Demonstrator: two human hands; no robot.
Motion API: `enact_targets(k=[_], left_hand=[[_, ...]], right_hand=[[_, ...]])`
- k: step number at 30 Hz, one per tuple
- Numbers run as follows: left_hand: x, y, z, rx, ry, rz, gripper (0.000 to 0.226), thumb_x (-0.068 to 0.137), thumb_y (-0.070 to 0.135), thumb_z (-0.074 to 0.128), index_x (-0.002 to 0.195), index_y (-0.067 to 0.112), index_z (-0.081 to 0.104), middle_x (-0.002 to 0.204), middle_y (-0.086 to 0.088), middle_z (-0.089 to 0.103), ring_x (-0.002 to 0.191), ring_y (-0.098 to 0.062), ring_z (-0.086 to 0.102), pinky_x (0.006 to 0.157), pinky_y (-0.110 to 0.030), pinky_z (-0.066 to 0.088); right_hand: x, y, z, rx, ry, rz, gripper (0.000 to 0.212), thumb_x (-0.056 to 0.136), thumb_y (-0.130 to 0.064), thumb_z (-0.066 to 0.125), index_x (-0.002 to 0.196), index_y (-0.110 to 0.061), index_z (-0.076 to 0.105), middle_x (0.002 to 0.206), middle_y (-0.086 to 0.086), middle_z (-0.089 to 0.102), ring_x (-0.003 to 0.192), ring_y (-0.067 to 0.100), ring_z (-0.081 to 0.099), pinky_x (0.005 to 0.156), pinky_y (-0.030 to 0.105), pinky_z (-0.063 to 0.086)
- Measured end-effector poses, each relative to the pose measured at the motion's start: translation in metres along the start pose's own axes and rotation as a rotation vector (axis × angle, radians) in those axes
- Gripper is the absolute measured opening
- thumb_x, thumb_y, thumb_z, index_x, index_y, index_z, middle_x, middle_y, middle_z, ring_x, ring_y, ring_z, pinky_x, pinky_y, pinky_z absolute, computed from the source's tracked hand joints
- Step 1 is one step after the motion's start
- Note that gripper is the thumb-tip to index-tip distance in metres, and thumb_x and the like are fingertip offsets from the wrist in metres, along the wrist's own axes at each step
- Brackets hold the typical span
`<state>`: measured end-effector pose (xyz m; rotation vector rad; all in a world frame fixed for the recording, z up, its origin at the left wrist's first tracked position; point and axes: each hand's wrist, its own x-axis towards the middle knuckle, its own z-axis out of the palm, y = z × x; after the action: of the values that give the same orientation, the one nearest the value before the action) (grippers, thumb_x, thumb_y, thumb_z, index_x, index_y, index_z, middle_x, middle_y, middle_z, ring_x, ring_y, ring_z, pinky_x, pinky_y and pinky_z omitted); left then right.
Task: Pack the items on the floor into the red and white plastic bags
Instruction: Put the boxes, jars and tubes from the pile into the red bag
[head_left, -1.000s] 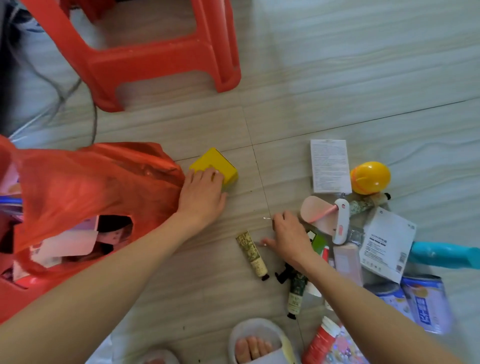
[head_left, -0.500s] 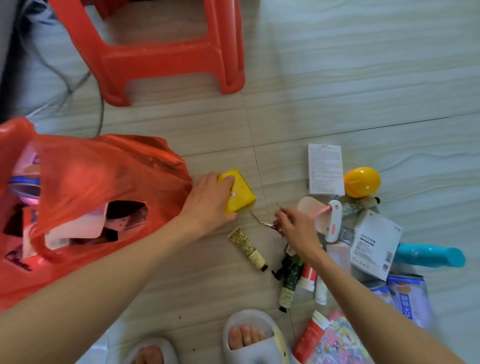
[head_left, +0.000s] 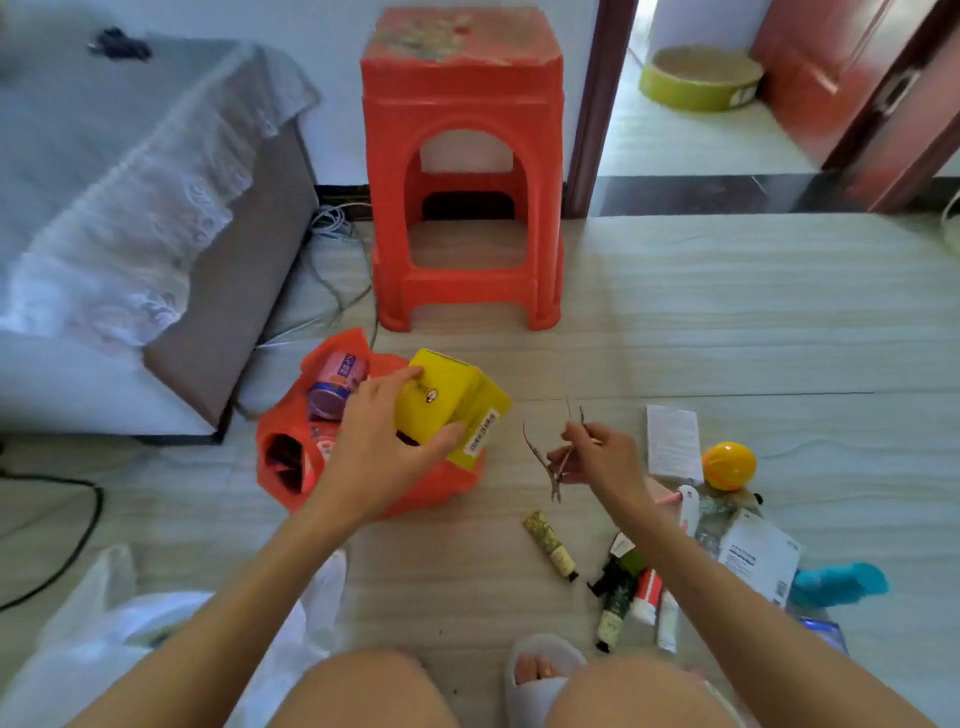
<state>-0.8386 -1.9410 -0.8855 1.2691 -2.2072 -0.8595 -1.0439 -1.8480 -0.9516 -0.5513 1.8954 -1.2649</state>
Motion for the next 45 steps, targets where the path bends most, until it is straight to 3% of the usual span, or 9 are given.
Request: enact_targets(k=[7, 14, 19, 26, 28, 33, 39, 42, 45], left_hand=[[-0.034, -0.035, -0.077, 0.073, 0.231, -0.236, 0.098, 0.047, 0.071, 0.042, 0.124, 0.010, 0.050, 0.118, -0.014, 0.056, 0.114, -0.030, 0.047, 0.100, -0.040, 0.036], [-0.023, -0.079, -0.100, -0.025, 0.337, -0.392, 0.067, 0.073, 0.048, 0.070, 0.125, 0.013, 0.047, 0.118, -0.010, 0.059, 0.114, -0.029, 0.051, 0.097, -0.046, 0.042], [-0.007, -0.101, -0.103, -0.039, 0.342, -0.422, 0.067, 0.073, 0.051, 0.069, 0.126, 0.015, 0.047, 0.122, -0.009, 0.056, 0.117, -0.028, 0.048, 0.098, -0.047, 0.042], [0.024, -0.109, -0.085, 0.049, 0.283, -0.371, 0.064, 0.071, 0.050, 0.071, 0.121, 0.016, 0.052, 0.121, -0.009, 0.053, 0.117, -0.026, 0.045, 0.102, -0.039, 0.035], [0.034, -0.106, -0.069, 0.076, 0.218, -0.335, 0.062, 0.072, 0.047, 0.070, 0.122, 0.016, 0.051, 0.122, -0.010, 0.051, 0.119, -0.026, 0.042, 0.102, -0.034, 0.030], [0.051, -0.105, -0.030, 0.261, 0.029, -0.129, 0.084, 0.057, 0.072, 0.044, 0.122, 0.019, 0.048, 0.120, -0.006, 0.049, 0.113, -0.025, 0.039, 0.095, -0.031, 0.033], [0.070, -0.107, 0.005, 0.421, -0.060, 0.020, 0.074, 0.071, 0.047, 0.069, 0.132, 0.017, 0.040, 0.136, -0.008, 0.037, 0.124, -0.027, 0.032, 0.103, -0.032, 0.029], [0.077, -0.111, 0.022, 0.440, -0.085, 0.047, 0.074, 0.073, 0.045, 0.069, 0.133, 0.015, 0.038, 0.141, -0.010, 0.032, 0.128, -0.029, 0.028, 0.107, -0.032, 0.026], [0.078, -0.115, 0.042, 0.487, -0.141, 0.082, 0.070, 0.076, 0.041, 0.069, 0.135, 0.016, 0.038, 0.149, -0.013, 0.022, 0.136, -0.031, 0.020, 0.111, -0.037, 0.023]], right_hand=[[-0.036, -0.084, 0.081, -0.125, -0.184, -0.235, 0.031, 0.089, -0.020, 0.055, 0.076, 0.006, 0.063, 0.072, 0.025, 0.067, 0.072, 0.038, 0.068, 0.073, 0.053, 0.056], [-0.026, -0.114, 0.149, -0.399, -0.282, -0.320, 0.038, 0.088, -0.024, 0.054, 0.052, -0.013, 0.059, 0.066, 0.015, 0.069, 0.070, 0.026, 0.067, 0.070, 0.037, 0.054], [0.013, -0.112, 0.204, -0.479, -0.309, -0.269, 0.035, 0.091, -0.022, 0.050, 0.079, 0.007, 0.065, 0.092, 0.028, 0.068, 0.091, 0.039, 0.064, 0.088, 0.046, 0.048], [0.047, -0.088, 0.193, -1.200, -0.179, -0.515, 0.025, 0.093, -0.023, 0.047, 0.107, -0.008, 0.062, 0.110, 0.017, 0.065, 0.104, 0.035, 0.060, 0.077, 0.037, 0.046], [0.059, -0.087, 0.174, -1.271, -0.133, -0.532, 0.029, 0.094, -0.028, 0.047, 0.106, -0.008, 0.064, 0.109, 0.017, 0.066, 0.104, 0.035, 0.060, 0.081, 0.038, 0.046], [0.080, -0.072, 0.145, -1.396, -0.034, -0.577, 0.032, 0.091, -0.037, 0.048, 0.108, -0.017, 0.066, 0.113, 0.006, 0.065, 0.115, 0.027, 0.049, 0.093, 0.039, 0.033], [0.090, -0.057, 0.141, -1.277, -0.004, -0.564, 0.035, 0.091, -0.037, 0.051, 0.111, -0.013, 0.066, 0.128, 0.008, 0.050, 0.122, 0.027, 0.038, 0.092, 0.042, 0.038], [0.092, -0.051, 0.140, -1.026, -0.003, -0.492, 0.029, 0.087, -0.012, 0.054, 0.115, -0.005, 0.060, 0.134, 0.014, 0.042, 0.123, 0.032, 0.039, 0.096, 0.039, 0.037], [0.096, -0.050, 0.133, -0.847, -0.023, -0.417, 0.043, 0.079, 0.008, 0.045, 0.117, -0.004, 0.061, 0.123, 0.018, 0.053, 0.113, 0.034, 0.051, 0.094, 0.034, 0.038]])
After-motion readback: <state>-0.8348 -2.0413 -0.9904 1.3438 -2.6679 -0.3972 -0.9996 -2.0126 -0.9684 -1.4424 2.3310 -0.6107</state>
